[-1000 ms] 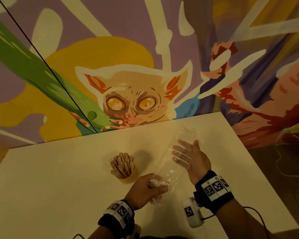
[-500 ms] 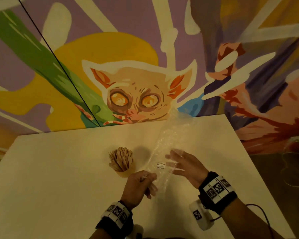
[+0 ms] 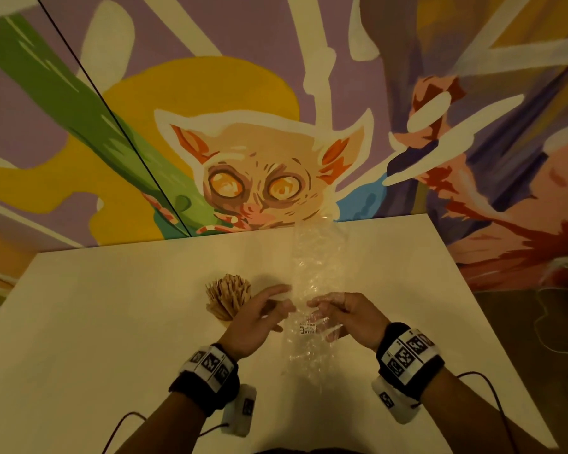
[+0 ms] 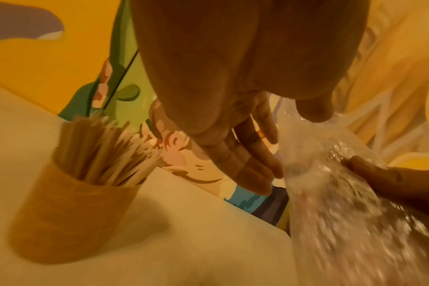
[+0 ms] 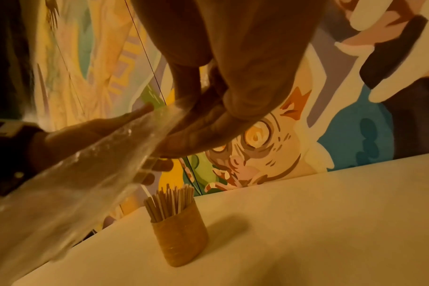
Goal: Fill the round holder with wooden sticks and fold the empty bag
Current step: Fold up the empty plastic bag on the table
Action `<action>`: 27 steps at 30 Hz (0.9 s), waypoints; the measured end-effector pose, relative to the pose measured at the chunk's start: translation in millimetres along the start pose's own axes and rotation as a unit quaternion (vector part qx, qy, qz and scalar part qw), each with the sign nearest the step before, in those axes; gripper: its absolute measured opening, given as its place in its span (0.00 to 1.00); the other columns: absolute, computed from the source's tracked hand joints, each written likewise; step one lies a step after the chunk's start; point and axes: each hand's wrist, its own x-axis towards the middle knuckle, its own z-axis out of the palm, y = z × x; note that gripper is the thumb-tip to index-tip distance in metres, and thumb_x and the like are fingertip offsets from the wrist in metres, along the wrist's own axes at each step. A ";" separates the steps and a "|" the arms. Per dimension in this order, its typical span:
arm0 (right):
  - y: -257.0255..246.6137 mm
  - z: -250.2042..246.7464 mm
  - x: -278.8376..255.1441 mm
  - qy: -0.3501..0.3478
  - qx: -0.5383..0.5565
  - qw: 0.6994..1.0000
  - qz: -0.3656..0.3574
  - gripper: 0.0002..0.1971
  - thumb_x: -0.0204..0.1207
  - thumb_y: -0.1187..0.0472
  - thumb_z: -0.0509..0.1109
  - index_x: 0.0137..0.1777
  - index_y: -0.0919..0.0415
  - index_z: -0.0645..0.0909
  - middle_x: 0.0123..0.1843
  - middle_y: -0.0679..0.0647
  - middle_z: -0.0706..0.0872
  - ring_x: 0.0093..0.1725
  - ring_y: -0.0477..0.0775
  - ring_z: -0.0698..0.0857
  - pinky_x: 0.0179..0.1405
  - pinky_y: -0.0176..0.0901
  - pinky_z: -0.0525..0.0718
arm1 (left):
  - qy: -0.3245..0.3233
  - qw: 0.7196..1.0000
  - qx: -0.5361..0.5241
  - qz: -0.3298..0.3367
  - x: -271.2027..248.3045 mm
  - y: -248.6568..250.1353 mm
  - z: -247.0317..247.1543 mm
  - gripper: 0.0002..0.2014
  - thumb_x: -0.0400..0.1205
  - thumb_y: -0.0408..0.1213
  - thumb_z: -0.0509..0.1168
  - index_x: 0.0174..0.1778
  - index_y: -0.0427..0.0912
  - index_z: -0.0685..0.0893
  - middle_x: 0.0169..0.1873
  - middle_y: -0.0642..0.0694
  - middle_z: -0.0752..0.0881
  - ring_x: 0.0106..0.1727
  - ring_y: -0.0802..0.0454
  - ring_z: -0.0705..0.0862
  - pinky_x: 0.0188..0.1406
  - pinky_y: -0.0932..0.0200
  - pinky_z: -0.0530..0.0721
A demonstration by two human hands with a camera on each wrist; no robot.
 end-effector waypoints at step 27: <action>94.9 -12.8 18.9 0.045 0.088 0.963 0.250 0.28 0.76 0.68 0.75 0.74 0.57 0.71 0.50 0.61 0.91 0.40 0.59 0.91 0.36 0.51 0.90 | -0.036 0.981 0.191 0.000 15.6 -63.7 38.3 0.21 0.87 0.23 0.57 0.57 0.50 0.91 0.54 0.44 0.90 0.46 0.59 0.88 0.50 0.58 0.85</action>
